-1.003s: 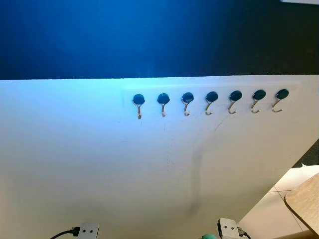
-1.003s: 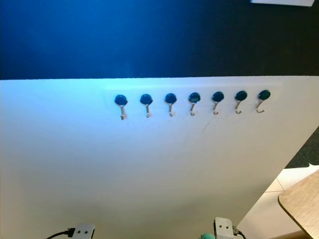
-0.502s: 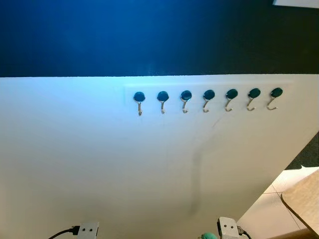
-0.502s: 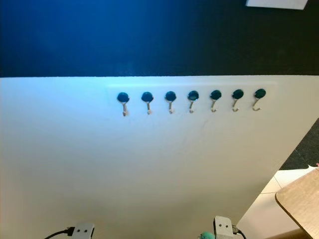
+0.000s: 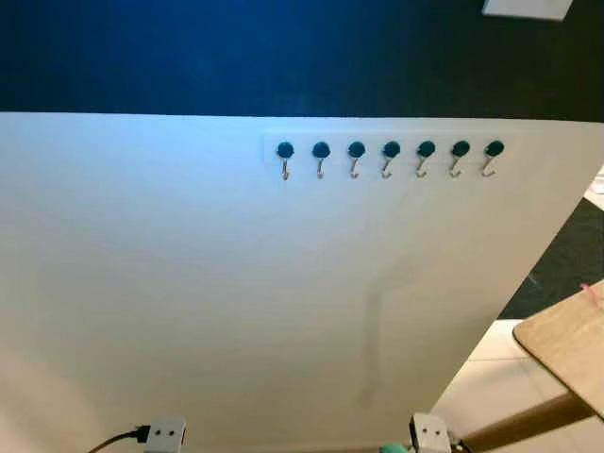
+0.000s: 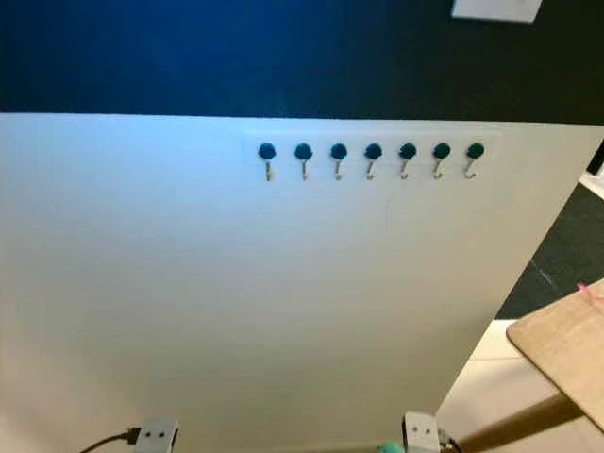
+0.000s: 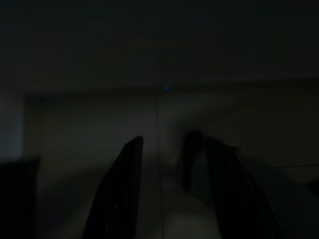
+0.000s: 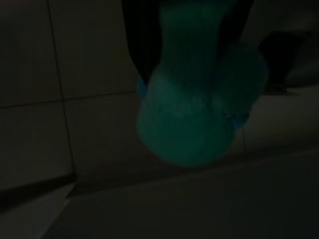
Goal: Hang keys on a hook
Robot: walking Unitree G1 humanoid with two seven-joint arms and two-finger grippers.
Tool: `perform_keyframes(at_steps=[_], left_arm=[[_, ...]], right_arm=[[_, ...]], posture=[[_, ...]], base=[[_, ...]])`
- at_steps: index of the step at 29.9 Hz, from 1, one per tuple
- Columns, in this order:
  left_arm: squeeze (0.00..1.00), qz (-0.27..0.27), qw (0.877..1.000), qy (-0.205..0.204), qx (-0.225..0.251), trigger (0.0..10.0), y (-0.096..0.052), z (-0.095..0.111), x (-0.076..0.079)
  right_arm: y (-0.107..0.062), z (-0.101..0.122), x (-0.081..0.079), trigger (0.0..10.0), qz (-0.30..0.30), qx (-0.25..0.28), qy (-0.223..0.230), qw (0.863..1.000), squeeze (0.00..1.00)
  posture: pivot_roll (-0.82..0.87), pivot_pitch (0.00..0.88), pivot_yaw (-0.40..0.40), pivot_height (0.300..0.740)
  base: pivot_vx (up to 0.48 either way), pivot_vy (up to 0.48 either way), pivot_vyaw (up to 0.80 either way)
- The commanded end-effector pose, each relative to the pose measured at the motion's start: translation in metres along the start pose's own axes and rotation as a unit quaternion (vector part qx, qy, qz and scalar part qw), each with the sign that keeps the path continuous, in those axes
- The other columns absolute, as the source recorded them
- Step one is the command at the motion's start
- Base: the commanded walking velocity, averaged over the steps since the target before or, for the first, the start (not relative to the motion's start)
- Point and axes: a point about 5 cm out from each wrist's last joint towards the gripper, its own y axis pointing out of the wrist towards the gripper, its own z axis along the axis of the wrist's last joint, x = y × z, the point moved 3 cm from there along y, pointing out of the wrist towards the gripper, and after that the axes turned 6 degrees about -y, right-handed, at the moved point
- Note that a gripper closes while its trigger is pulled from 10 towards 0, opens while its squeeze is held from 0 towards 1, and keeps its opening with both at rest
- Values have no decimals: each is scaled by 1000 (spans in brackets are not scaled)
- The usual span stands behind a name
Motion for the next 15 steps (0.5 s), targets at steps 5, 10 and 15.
perform_keyframes(at_steps=[5,10,15], left_arm=[[0,8,1000,10,-7,10000,3,4,0],[0,11,1000,20,-9,10000,4,6,0],[0,17,999,29,-13,10000,5,8,1]], right_arm=[[0,-2,1,10000,-2,-2,5,1000,0],[0,-2,1,10000,-2,-2,6,1000,0],[-1,-2,2,10000,-3,-3,7,1000,0]], posture=[[79,8,-10,740],[79,9,-8,740],[83,11,-9,740]], base=[[0,0,0],[0,0,0],[0,-384,0]])
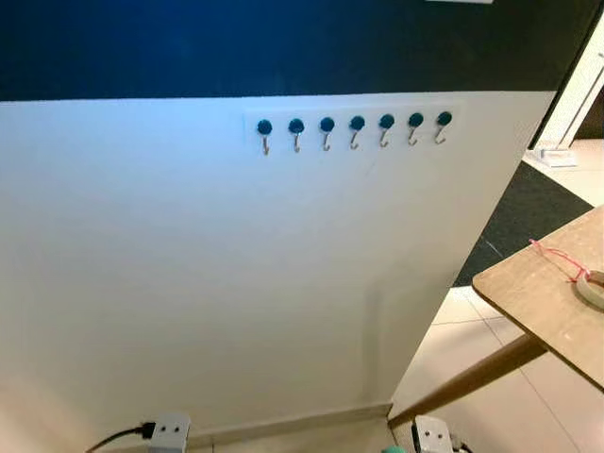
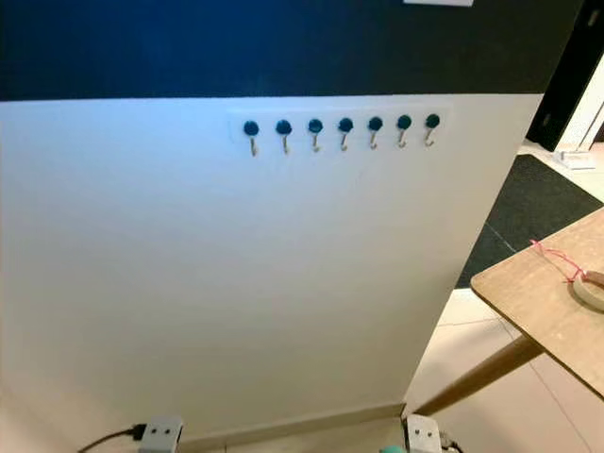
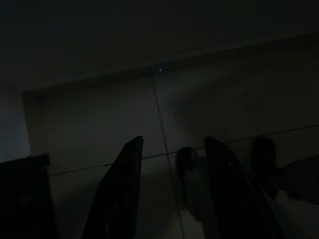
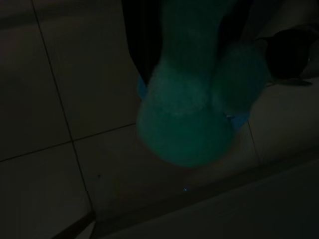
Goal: Hang keys on a hook
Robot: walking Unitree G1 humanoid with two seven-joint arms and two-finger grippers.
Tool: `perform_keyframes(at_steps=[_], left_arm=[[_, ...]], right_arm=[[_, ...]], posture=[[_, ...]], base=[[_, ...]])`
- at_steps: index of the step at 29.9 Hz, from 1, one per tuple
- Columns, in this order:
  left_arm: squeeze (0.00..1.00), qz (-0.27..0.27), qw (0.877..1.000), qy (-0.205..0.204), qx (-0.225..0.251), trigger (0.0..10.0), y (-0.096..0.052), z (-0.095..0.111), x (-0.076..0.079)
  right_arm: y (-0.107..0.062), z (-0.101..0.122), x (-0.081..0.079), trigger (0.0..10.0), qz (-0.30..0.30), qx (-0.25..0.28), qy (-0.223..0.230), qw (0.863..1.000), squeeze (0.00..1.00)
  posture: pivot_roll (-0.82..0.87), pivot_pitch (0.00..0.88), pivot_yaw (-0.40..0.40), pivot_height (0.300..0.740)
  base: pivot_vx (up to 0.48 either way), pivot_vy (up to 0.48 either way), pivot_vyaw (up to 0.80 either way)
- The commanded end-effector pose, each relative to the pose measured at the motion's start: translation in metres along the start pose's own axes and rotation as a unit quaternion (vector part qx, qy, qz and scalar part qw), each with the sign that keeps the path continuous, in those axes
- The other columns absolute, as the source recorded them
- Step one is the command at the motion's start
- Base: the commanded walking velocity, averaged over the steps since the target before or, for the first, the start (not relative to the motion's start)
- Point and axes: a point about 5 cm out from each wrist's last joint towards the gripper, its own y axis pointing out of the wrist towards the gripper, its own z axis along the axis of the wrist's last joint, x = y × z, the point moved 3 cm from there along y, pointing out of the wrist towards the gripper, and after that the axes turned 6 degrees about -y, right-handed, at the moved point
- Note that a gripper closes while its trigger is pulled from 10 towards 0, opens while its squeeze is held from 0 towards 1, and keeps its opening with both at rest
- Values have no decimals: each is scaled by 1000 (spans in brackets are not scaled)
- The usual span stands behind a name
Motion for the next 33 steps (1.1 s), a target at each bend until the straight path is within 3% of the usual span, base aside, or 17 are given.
perform_keyframes(at_steps=[1,5,6,11,16,21,25,26,28,29,31,32,33], left_arm=[[0,3,1000,9,-8,10000,0,-1,0],[0,7,1000,3,-8,10000,1,-1,-1],[0,20,1000,-21,-9,10000,1,0,-4],[0,34,999,-36,-5,10000,2,4,-7],[0,31,997,-40,51,10000,5,27,-2],[0,31,995,-37,83,10000,4,37,0],[0,33,993,-24,115,10000,1,44,-1],[0,33,993,-24,115,10000,1,44,-1],[0,21,990,-9,139,10000,-1,51,-1],[0,16,989,-7,144,10000,-2,53,-1],[0,-2,985,-8,170,10000,-4,61,0],[0,-2,985,-8,170,10000,-4,61,0],[0,-11,982,-8,187,10000,-6,67,1]], right_arm=[[0,4,2,10000,-3,4,3,1000,0],[0,4,3,10000,-3,4,3,1000,0],[1,4,2,10000,-1,5,2,1000,0],[1,9,1,10000,3,13,-2,1000,0],[2,15,0,10000,5,21,-14,1000,0],[4,34,-10,10000,31,67,-50,996,0],[1,57,-29,10000,83,139,-123,979,0],[1,57,-29,10000,83,139,-123,979,0],[-6,80,-41,10000,111,214,-173,955,0],[-9,87,-44,10000,120,235,-182,947,0],[-21,111,-53,10000,139,312,-203,918,0],[-21,111,-53,10000,139,312,-203,918,0],[-29,125,-57,10000,146,354,-206,901,0]], posture=[[83,11,-8,740],[83,11,-8,740],[83,12,-7,740],[82,13,-6,740],[80,13,-8,740],[81,12,-11,740],[79,12,-10,740],[79,12,-10,740],[75,15,-4,740],[75,15,-4,740],[73,15,-2,740],[73,15,-2,740],[69,18,1,740]], base=[[0,-480,0],[0,-480,0],[0,0,0],[0,0,0],[0,0,0],[0,0,0],[0,0,0],[0,0,0],[0,0,0],[0,0,0],[0,0,0],[0,0,0],[0,0,0]])
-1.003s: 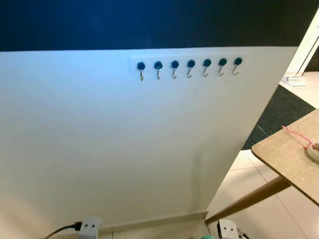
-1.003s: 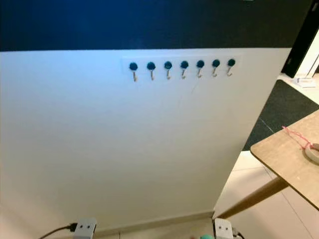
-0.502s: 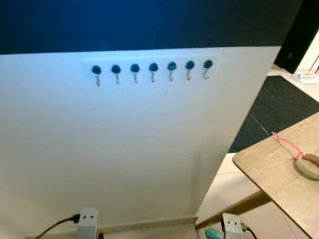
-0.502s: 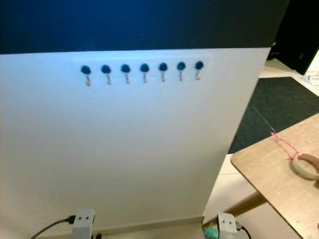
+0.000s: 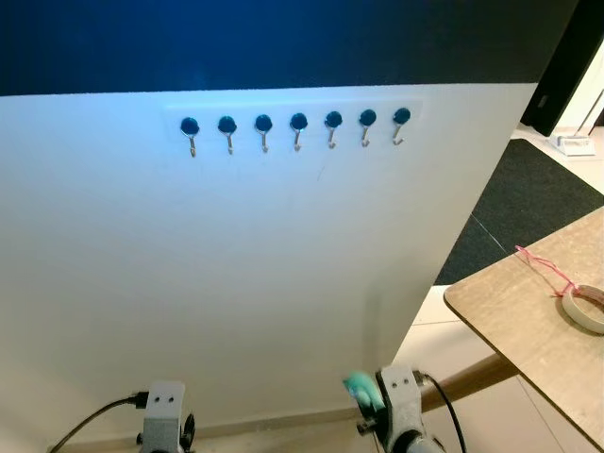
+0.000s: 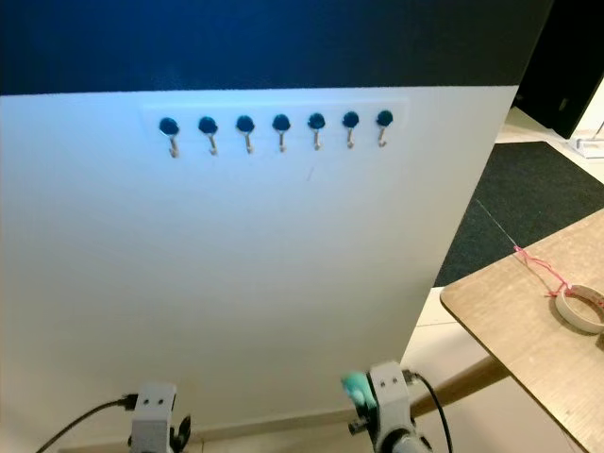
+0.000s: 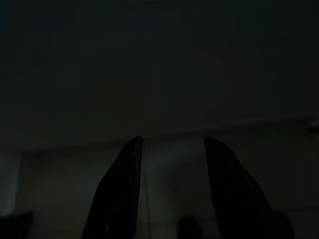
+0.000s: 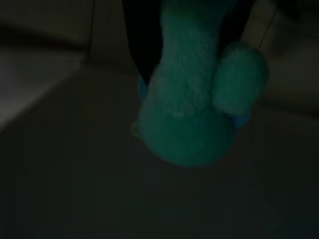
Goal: Hang keys on a hook
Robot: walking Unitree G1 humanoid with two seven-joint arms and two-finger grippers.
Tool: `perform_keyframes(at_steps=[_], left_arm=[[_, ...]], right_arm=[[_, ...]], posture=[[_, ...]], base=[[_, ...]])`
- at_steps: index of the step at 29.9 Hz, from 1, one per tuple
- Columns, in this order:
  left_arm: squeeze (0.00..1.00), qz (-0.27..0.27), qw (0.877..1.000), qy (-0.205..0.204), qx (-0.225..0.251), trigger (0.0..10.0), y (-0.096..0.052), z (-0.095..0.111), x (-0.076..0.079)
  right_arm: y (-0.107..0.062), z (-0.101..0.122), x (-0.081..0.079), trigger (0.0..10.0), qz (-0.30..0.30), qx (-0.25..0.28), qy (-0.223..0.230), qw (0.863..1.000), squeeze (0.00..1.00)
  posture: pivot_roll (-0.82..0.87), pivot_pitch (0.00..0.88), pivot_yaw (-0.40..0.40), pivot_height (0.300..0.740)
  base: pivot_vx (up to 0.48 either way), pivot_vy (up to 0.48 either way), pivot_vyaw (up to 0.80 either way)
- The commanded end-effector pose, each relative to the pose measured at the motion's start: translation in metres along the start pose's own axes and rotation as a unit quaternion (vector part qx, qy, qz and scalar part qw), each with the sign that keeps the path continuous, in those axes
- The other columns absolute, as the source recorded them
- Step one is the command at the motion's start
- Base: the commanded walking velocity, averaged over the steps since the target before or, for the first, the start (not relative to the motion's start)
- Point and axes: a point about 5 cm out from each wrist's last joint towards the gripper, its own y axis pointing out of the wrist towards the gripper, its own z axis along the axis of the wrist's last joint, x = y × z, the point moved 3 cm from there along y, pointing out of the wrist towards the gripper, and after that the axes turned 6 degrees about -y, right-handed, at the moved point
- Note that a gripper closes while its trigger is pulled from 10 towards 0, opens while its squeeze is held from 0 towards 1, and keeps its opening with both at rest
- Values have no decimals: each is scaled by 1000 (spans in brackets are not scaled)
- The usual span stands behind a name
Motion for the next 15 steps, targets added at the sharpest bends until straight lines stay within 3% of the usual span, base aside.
perform_keyframes(at_steps=[1,2,3,5,6,7,8,9,12,14,15], left_arm=[[0,-21,999,3,27,10000,-1,9,3],[0,-41,998,13,52,10000,-1,18,8],[0,-51,997,20,62,10000,-1,22,11],[0,-51,997,20,62,10000,-1,22,11],[0,-95,991,35,90,10000,-3,32,24],[0,-95,991,35,90,10000,-3,32,24],[0,-145,982,47,115,10000,-7,43,38],[0,-226,959,70,155,10000,-19,60,61],[0,-226,959,70,155,10000,-19,60,61],[0,-284,936,81,190,10000,-32,82,76],[0,-284,936,81,190,10000,-32,82,76]], right_arm=[[5,31,2,10000,2,82,-22,996,0],[7,59,6,10000,-9,148,-37,988,0],[7,70,7,10000,-14,172,-43,984,0],[7,70,7,10000,-14,172,-43,984,0],[7,96,14,10000,-43,227,-54,971,0],[7,96,14,10000,-43,227,-54,971,0],[6,116,22,10000,-74,263,-58,960,0],[0,146,36,10000,-127,317,-57,938,0],[0,146,36,10000,-127,317,-57,938,0],[-9,172,48,10000,-173,363,-61,914,0],[-9,172,48,10000,-173,363,-61,914,0]], posture=[[68,19,1,740],[66,20,-3,740],[66,20,-3,740],[66,20,-3,740],[62,22,-8,740],[62,22,-8,740],[61,21,-10,740],[60,24,-11,740],[60,24,-11,740],[59,26,-10,740],[59,26,-10,740]], base=[[0,0,0],[0,0,0],[0,0,0],[0,0,0],[0,0,0],[0,0,0],[0,0,0],[0,0,0],[0,0,0],[0,0,0],[0,0,0]])
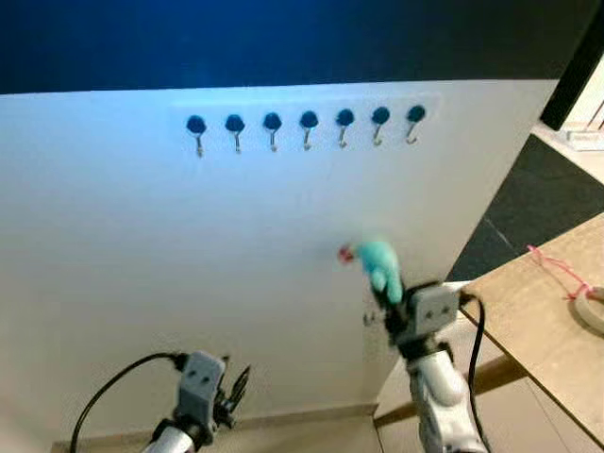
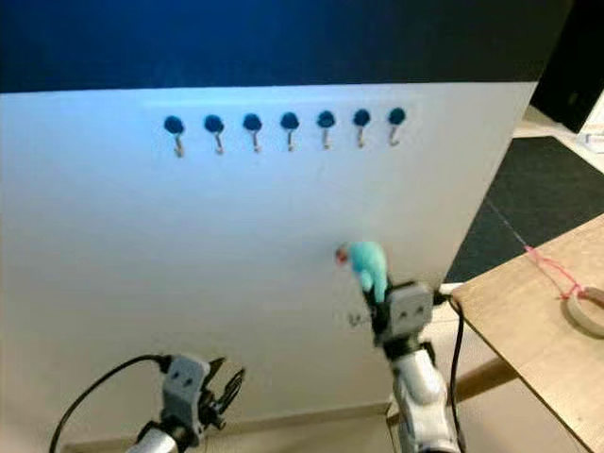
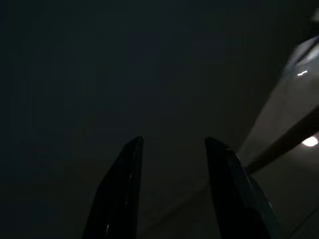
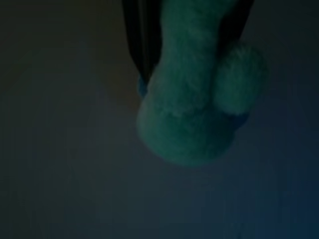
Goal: Hang keys on a hook
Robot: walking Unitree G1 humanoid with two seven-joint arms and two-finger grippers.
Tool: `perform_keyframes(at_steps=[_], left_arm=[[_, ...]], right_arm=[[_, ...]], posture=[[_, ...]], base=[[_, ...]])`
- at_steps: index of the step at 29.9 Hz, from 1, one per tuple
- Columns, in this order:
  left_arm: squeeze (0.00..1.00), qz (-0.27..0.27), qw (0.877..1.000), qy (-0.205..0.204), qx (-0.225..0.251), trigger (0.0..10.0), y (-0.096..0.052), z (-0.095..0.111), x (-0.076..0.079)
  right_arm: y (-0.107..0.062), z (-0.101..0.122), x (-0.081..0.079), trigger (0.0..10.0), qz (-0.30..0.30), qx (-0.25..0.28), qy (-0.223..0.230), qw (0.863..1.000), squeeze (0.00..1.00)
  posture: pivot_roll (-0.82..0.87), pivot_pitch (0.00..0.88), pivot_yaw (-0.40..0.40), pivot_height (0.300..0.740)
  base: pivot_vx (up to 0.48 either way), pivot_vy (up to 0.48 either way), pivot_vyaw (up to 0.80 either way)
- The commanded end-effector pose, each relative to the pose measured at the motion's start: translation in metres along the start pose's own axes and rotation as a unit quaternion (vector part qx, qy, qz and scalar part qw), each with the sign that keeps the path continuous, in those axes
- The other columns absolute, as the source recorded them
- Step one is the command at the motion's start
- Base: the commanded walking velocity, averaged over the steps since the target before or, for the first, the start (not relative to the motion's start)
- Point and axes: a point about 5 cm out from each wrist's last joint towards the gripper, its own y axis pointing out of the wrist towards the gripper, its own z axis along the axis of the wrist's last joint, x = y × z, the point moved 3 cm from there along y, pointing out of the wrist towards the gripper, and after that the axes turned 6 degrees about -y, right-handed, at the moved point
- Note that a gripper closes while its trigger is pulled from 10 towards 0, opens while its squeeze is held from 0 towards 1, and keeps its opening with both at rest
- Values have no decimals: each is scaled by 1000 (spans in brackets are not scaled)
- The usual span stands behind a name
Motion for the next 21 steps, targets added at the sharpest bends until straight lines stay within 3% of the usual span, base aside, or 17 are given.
perform_keyframes(at_steps=[1,2,5,10,11,13,16,21], left_arm=[[0,-38,999,6,12,10000,0,13,6],[0,-64,997,15,34,10000,1,29,11],[0,-98,993,34,61,10000,6,51,16],[0,-123,988,45,81,10000,8,67,23],[0,-127,984,51,113,10000,11,88,26],[0,-127,984,51,113,10000,11,88,26],[0,-101,977,59,180,10000,16,127,24],[0,-61,970,60,229,10000,16,155,16]], right_arm=[[5,13,10,10000,-33,23,-8,999,0],[14,29,15,10000,-47,54,-20,997,0],[29,56,17,10000,-53,105,-35,992,0],[37,74,18,10000,-57,132,-42,989,0],[42,87,19,10000,-66,147,-43,986,0],[42,87,19,10000,-66,147,-43,986,0],[50,104,20,10000,-71,172,-41,982,0],[53,114,18,10000,-63,184,-46,980,0]], posture=[[58,28,-9,740],[56,30,-9,740],[55,28,-12,740],[53,29,-12,740],[52,29,-12,740],[52,29,-12,740],[49,32,-14,740],[49,32,-16,740]], base=[[0,0,0],[0,0,0],[0,0,0],[0,0,0],[0,0,0],[0,0,0],[0,0,0],[0,0,0]])
